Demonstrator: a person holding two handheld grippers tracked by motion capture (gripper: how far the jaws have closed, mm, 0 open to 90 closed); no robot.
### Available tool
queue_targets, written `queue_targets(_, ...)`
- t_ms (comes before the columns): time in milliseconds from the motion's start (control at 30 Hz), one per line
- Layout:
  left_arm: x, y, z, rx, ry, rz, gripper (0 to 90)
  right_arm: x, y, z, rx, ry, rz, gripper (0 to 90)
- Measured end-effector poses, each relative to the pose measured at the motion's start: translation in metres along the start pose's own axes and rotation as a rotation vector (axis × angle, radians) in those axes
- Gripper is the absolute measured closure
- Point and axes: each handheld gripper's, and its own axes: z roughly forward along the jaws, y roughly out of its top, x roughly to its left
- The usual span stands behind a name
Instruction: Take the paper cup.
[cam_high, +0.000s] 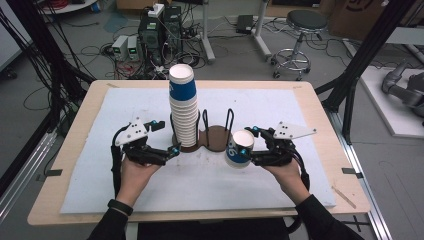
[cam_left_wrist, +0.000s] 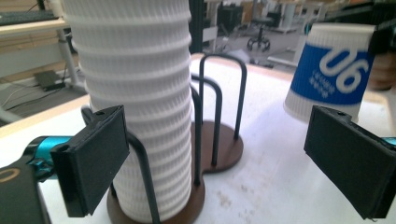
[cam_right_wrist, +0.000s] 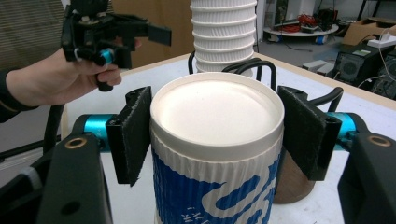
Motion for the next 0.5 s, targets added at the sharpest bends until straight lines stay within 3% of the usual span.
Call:
queue_targets(100,-0.005,-0.008,-0.004,0.013,0.017,0.01,6.5,-0.001,-0.001,0.0,0.003,-0.003,0.007,30.9)
queue_targets(200,-0.009,-0.012,-0.005,0.03,0.023,0.048,6.6,-0.002,-0.001,0.0,-0.006,-0.006,0.01,30.9)
queue_targets(500,-0.013,-0.011,-0.005,0.026,0.007,0.043,6.5,-0.003,-0.001,-0.001,-0.007,-0.008,0.014,30.9)
